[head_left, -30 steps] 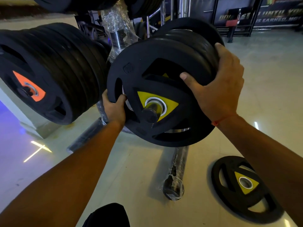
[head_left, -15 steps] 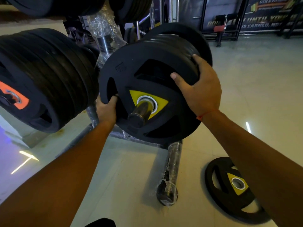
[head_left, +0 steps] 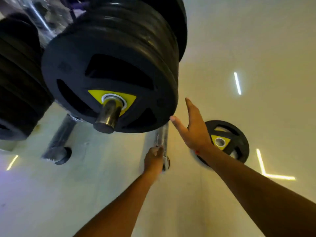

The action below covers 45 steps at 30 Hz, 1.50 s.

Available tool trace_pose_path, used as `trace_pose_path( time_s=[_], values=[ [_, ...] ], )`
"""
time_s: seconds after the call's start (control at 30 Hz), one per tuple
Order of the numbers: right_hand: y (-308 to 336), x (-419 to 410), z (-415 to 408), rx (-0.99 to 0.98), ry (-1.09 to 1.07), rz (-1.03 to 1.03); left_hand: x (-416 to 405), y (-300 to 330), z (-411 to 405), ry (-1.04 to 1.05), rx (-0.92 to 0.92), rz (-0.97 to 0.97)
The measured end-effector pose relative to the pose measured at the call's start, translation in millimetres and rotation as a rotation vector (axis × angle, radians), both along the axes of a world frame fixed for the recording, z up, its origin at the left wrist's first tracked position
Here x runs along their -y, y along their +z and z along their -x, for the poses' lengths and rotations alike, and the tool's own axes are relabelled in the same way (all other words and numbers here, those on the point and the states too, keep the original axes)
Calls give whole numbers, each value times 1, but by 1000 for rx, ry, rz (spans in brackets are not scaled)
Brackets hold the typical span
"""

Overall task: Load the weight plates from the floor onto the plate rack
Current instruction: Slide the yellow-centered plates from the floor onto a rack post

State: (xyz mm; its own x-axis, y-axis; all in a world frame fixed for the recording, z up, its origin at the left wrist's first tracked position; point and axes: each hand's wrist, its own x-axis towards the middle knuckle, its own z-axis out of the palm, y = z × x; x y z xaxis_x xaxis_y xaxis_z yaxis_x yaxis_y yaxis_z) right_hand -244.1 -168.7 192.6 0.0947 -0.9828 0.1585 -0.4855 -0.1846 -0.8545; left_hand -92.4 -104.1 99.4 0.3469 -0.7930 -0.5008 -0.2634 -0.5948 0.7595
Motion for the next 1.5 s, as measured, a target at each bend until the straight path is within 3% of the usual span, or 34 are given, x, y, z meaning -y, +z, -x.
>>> trace_pose_path(
  time_s=[0.1,0.27,0.43,0.57,0.8,1.1,1.27,1.4,1.5],
  values=[
    [-1,-12,38,-214,-9,-223,21,19,32,-198,81,-25],
    [35,-28,85,-377,25,-529,37,94,76,-383,108,-66],
    [69,-19,130,-412,44,-716,54,120,120,-424,104,-151],
    [53,10,182,-409,16,-817,91,122,166,-467,172,-202],
    [-47,71,273,-347,-42,-970,171,43,225,-524,263,-347],
    [-213,138,302,-331,-110,-1063,241,-114,215,-499,430,-488],
    [-292,182,316,-471,-261,-1024,245,-213,202,-389,474,-666],
    [-341,198,327,-329,-422,-1099,240,-266,207,-186,376,-688],
    [-359,200,326,-295,-501,-1061,241,-288,212,-39,412,-649]
  ],
)
